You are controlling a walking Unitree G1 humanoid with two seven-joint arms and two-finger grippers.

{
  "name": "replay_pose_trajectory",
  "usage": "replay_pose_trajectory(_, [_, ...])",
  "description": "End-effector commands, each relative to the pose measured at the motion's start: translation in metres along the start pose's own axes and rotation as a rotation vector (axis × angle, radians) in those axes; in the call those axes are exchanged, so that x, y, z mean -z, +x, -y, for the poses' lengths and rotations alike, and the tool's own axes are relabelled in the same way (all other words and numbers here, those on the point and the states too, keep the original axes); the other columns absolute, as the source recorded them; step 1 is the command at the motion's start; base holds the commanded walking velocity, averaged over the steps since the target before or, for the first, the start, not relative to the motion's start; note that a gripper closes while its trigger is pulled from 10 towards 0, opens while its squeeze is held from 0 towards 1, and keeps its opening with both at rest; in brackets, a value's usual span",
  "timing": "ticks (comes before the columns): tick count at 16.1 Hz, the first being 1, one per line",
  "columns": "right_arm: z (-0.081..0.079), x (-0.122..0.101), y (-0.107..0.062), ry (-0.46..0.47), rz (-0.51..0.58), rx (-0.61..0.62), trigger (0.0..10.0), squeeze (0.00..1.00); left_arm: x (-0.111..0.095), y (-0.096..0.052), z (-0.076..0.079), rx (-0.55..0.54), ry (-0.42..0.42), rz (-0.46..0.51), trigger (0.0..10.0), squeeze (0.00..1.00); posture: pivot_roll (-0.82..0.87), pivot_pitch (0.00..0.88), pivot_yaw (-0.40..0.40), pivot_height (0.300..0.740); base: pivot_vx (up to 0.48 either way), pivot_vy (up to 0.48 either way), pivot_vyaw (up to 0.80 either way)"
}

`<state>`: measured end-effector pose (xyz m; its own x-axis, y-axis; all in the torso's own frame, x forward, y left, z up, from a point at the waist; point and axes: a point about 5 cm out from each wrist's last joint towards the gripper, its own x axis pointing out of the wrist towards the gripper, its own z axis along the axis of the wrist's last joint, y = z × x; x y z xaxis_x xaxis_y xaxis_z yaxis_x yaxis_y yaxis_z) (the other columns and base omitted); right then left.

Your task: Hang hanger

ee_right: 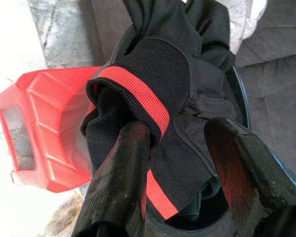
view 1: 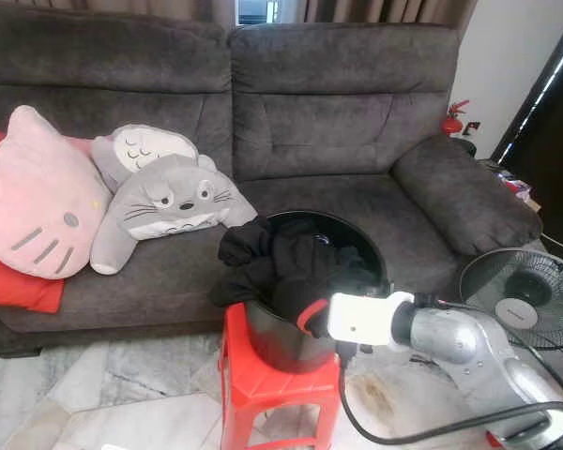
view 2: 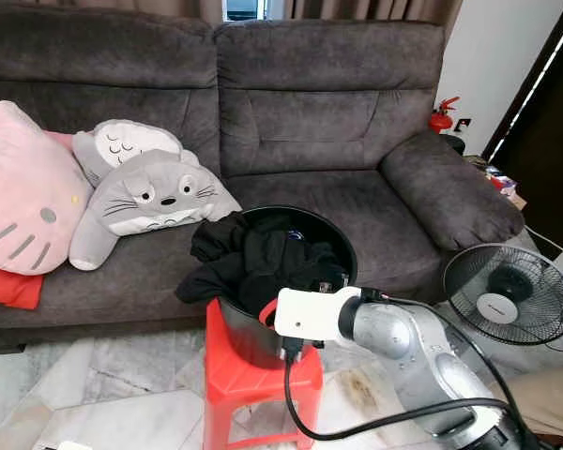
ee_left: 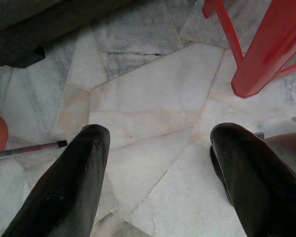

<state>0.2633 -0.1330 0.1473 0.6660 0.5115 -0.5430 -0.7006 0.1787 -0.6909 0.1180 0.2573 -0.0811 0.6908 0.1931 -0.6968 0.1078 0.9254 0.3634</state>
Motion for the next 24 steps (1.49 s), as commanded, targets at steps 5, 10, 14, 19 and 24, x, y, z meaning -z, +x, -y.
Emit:
replay_pose_trajectory(5, [0.0, 0.004, 0.002, 0.017, -0.034, 0.017, 10.0, 0.0, 0.003, -0.001, 0.003, 0.007, -0.006, -0.021, 10.0, 0.0, -0.03, 0.005, -0.086, 0.74, 0.0, 0.0, 0.0])
replay_pose_trajectory(10, [0.016, 0.001, -0.004, -0.005, -0.02, 0.074, 10.0, 0.0, 0.003, -0.001, 0.003, 0.009, -0.007, -0.021, 10.0, 0.0, -0.03, 0.003, -0.089, 0.74, 0.0, 0.0, 0.0])
replay_pose_trajectory(14, [0.026, 0.002, -0.005, -0.012, -0.029, 0.139, 10.0, 0.0, 0.003, -0.001, 0.003, 0.008, -0.01, -0.021, 10.0, 0.0, -0.03, 0.003, -0.09, 0.74, 0.0, 0.0, 0.0])
replay_pose_trajectory(19, [0.024, 0.007, -0.002, -0.008, -0.051, 0.159, 10.0, 0.0, 0.003, -0.001, 0.003, 0.007, -0.008, -0.02, 10.0, 0.0, -0.03, 0.003, -0.09, 0.74, 0.0, 0.0, 0.0])
replay_pose_trajectory(24, [0.013, 0.016, 0.002, 0.006, -0.095, 0.132, 10.0, 0.0, 0.003, -0.001, 0.003, 0.008, -0.005, -0.02, 10.0, 0.0, -0.03, 0.003, -0.09, 0.74, 0.0, 0.0, 0.0])
